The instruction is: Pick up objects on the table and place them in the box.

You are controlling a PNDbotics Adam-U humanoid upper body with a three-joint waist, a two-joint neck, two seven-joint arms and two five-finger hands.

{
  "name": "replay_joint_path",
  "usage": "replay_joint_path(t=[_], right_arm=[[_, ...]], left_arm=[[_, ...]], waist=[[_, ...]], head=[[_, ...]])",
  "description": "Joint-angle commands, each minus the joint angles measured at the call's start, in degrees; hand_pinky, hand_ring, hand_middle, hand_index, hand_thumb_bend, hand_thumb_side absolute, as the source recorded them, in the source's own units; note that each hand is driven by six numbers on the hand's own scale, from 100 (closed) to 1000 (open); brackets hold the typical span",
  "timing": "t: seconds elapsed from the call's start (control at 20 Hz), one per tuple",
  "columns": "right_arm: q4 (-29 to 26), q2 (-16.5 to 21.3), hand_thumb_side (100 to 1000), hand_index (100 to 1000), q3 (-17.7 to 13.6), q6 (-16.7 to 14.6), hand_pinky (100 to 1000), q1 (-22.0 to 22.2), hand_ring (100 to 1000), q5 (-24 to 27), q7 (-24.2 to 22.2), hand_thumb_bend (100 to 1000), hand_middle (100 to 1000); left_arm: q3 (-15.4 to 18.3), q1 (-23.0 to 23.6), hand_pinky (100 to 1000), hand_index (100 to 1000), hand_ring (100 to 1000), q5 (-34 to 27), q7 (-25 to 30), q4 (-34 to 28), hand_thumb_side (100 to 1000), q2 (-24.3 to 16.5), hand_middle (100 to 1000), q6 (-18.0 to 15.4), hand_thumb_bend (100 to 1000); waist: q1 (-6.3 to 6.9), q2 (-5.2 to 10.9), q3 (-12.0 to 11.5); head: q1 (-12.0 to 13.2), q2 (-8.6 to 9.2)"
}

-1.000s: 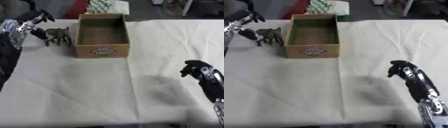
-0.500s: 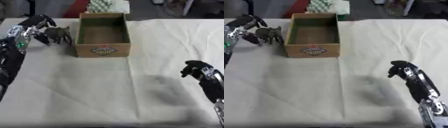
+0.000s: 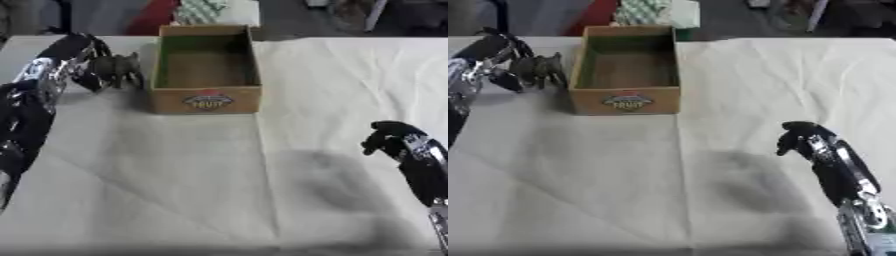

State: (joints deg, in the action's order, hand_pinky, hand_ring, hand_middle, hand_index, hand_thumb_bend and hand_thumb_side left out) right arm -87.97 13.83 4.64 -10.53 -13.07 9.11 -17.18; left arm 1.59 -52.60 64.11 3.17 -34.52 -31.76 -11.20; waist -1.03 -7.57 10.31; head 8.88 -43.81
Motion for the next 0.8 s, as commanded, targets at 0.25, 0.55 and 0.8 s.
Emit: replay_joint_path(t=[0.25, 0.55, 0.8], right_arm=[[-0.7, 0.5, 780, 745, 0.0, 0.0, 741, -0.7, 520, -0.3, -0.2, 100, 548], [-0.6, 0.4, 779, 745, -0.1, -0.1, 742, -0.7, 520, -0.3, -0.2, 100, 548], [-0.6, 0.5, 777, 745, -0.1, 0.0, 742, -0.7, 521, -0.2, -0.2, 100, 548]], left_arm=[[0.4, -0.1, 639, 569, 493, 0.5, -0.6, 0.1, 100, -0.8, 472, 0.3, 177], [0.8, 0.0, 601, 417, 374, -2.2, -3.6, -0.6, 159, -0.9, 323, 1.5, 100], [0.5, -0.5, 604, 395, 353, -5.9, -2.9, -3.1, 175, -1.7, 297, 0.9, 100]], waist=[[-0.03, 0.63, -0.1], [-0.06, 0.71, -0.2], [0.06, 0.84, -0.3]], head=[[-0.1, -0.31], [0.0, -0.31], [-0.1, -0.31]])
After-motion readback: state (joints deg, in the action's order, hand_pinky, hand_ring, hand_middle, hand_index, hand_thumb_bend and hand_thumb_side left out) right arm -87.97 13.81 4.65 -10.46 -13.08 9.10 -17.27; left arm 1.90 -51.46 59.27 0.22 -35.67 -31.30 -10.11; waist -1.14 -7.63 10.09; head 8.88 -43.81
